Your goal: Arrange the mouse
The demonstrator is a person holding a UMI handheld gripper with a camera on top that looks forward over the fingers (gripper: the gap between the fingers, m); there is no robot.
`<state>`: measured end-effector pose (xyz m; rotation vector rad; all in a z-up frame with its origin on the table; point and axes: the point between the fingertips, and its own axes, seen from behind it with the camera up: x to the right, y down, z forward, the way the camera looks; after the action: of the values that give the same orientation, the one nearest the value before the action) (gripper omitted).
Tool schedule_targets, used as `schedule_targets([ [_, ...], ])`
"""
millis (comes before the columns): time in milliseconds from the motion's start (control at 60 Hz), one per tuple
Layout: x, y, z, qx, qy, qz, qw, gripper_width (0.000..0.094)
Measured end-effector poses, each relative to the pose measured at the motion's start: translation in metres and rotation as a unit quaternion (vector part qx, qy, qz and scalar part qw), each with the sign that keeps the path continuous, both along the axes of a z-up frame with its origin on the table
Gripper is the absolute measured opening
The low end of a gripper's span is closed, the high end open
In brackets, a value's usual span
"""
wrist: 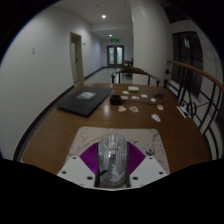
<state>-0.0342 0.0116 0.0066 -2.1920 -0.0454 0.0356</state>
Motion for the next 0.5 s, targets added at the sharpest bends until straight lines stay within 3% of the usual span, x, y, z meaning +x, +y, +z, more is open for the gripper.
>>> schedule_targets([
  [83,0.011,0.002,-0.011,-0.010,-0.017,-0.017,1.000,0.0357],
  [100,-0.001,-0.023,-0.016,-0.001,-0.011,-0.021,1.000,0.0372],
  [150,0.014,-0.003,-0.018,-0.012,0.004,-0.032,0.999,0.0444],
  [233,0.011,-0.003,-0.019,-0.032,0.004,-0.017,0.999,0.0515],
  [350,0.003,-0.023,-0.006,-0.035,-0.005,0.044,0.998,0.0860],
  [500,0.020,-0.068,0.030,-0.031,0.007,0.092,0.995,0.0846],
])
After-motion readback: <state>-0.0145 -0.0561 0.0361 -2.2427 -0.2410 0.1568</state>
